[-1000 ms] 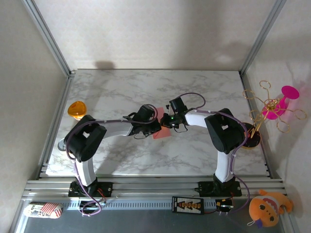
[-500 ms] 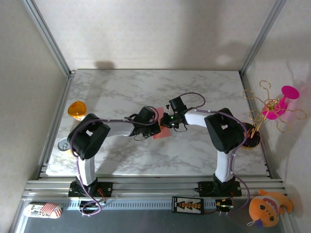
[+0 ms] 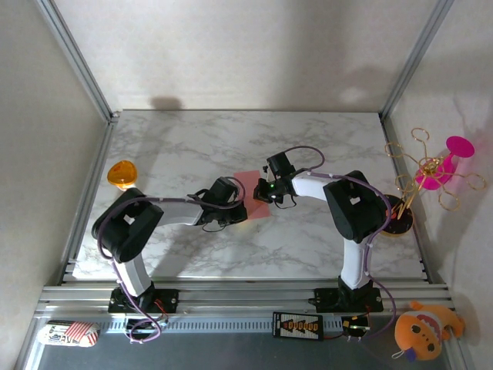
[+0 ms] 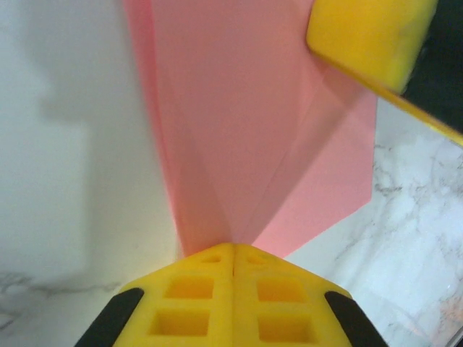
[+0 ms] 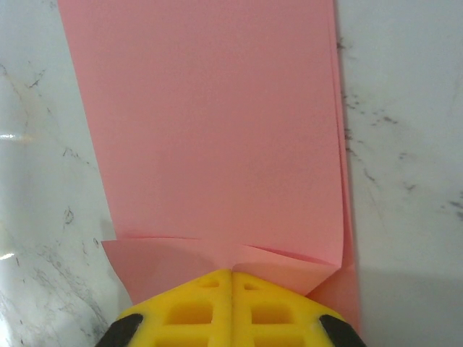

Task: Fold a paper plane with a square sheet of paper (pick it up from the middle)
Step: Fold the triangle a second time at the center of the table.

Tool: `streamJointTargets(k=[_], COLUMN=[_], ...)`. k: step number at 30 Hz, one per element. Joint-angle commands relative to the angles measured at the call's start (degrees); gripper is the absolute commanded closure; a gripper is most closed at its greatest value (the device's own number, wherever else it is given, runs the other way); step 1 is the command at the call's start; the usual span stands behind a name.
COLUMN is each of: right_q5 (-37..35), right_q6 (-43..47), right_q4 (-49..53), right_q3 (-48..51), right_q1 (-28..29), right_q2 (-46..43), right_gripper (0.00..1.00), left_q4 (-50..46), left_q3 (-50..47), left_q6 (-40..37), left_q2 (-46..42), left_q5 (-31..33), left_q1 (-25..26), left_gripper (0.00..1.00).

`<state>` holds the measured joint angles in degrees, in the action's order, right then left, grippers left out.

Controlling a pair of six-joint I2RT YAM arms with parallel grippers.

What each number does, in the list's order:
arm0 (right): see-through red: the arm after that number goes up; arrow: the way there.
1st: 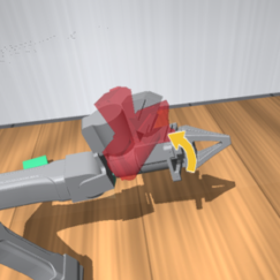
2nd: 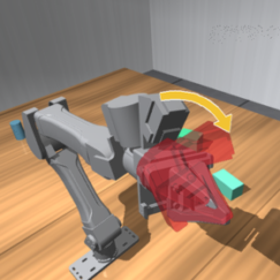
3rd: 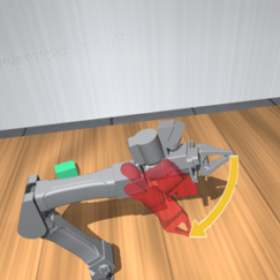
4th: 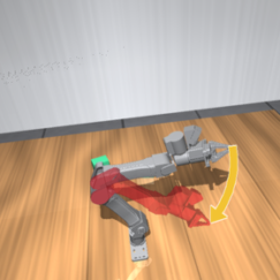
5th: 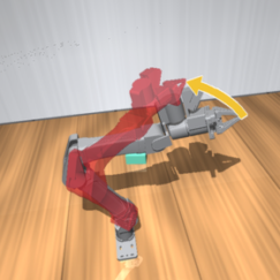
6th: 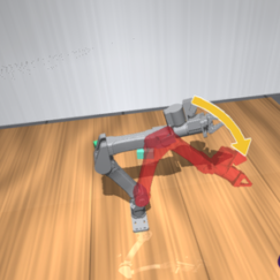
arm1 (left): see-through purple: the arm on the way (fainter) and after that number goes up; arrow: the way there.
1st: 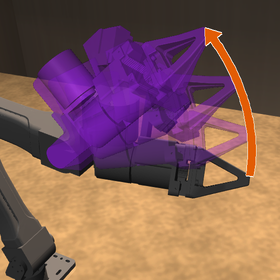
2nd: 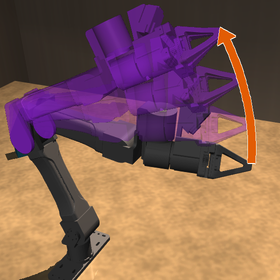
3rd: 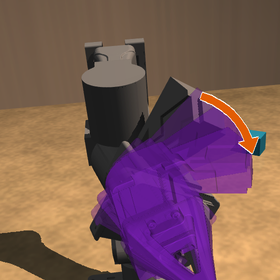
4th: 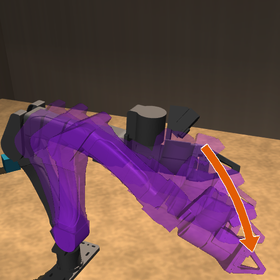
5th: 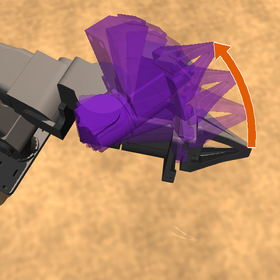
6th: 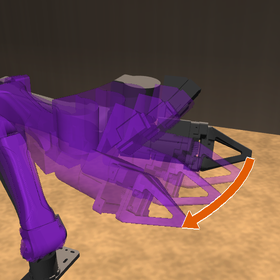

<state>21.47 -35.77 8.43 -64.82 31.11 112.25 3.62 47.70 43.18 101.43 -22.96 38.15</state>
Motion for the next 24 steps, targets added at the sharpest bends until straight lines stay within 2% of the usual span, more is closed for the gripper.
streamJointTargets(k=[1, 6, 9, 12, 14, 18, 24], right_q5=[-7.0, -6.3, -5.7, -5.2, -5.0, -4.4, -3.0], right_q6=[-0.4, -0.4, -0.9, -1.3, -1.5, -2.0, -2.1], right_q4=[5.4, 4.7, 4.1, 3.5, 3.3, 2.6, 1.3], right_q3=[1.4, 1.3, 1.2, 1.1, 1.1, 1.2, 0.9], right_q1=[-0.7, -0.7, -0.7, -0.7, -0.7, -0.7, -0.7], right_q2=[4.4, 3.8, 3.2, 2.9, 2.9, 2.5, 1.5], right_gripper=[0.99, 0.99, 0.99, 0.99, 0.99, 0.99, 0.99], left_q4=[-15.2, -16.6, -12.3, -5.3, -2.2, 2.6, 0.7], left_q3=[-2.8, 0.6, 2.2, 0.5, 0.4, 2.0, 3.7], left_q6=[-3.1, -3.9, -0.9, 5.4, 7.7, 10.6, 9.9], left_q2=[-1.2, -5.4, -8.1, -9.3, -7.8, -3.1, 0.9], left_q5=[0.7, 0.7, 1.1, 6.0, 6.3, 2.8, 3.6], left_q1=[0.2, -0.4, -0.9, -1.1, -1.1, -0.8, -0.4], left_gripper=[1.0, 1.0, 1.0, 1.0, 1.0, 1.0, 1.0])
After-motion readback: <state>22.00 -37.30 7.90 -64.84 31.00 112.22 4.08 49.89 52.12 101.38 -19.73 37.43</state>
